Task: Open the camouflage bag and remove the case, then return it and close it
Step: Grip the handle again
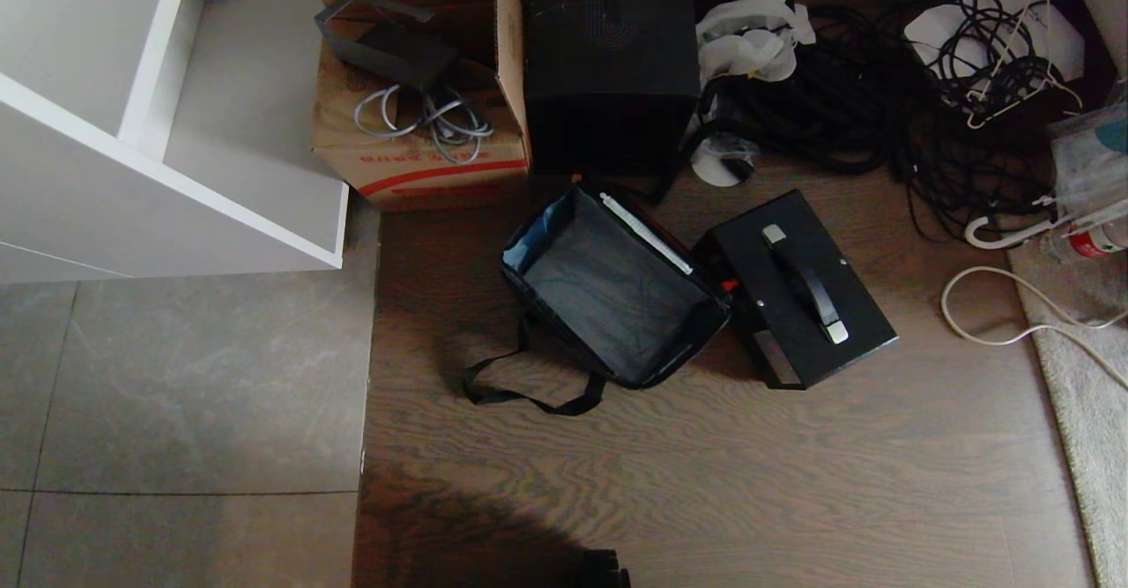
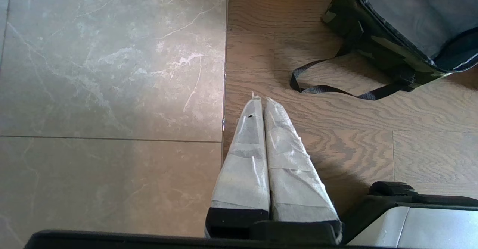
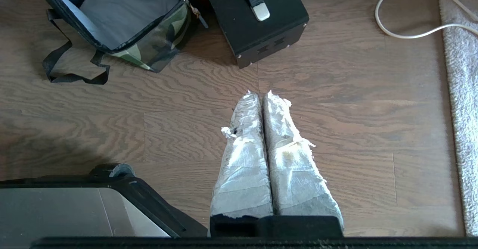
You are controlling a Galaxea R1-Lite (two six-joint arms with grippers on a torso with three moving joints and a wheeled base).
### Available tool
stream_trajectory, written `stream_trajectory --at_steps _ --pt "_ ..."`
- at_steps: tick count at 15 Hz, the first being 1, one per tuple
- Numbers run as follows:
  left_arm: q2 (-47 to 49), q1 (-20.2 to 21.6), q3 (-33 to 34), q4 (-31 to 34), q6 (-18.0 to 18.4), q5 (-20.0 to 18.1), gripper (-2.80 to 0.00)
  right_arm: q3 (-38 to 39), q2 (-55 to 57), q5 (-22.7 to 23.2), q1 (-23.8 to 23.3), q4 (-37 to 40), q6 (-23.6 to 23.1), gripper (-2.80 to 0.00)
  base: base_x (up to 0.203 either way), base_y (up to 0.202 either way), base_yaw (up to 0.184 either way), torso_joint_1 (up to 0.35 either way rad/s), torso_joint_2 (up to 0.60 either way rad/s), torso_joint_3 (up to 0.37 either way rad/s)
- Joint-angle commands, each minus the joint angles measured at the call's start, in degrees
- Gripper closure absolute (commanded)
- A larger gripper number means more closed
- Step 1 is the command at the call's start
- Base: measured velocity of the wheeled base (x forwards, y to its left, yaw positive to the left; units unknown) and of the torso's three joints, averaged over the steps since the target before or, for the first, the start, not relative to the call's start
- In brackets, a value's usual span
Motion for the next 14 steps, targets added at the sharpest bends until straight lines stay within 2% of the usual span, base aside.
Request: stream_trajectory --at_steps 1,14 --pt "0.0 0.0 0.4 0.0 0.0 0.0 0.0 0.0 0.2 0.0 0.0 0.0 0.0 0.0 0.0 0.0 0.0 0.0 0.0 0.0" --pt "0.1 0.0 0.4 0.0 0.0 0.0 0.0 0.0 0.2 0.0 0.0 0.0 0.0 0.0 0.0 0.0 0.0 0.0 0.0 0.0"
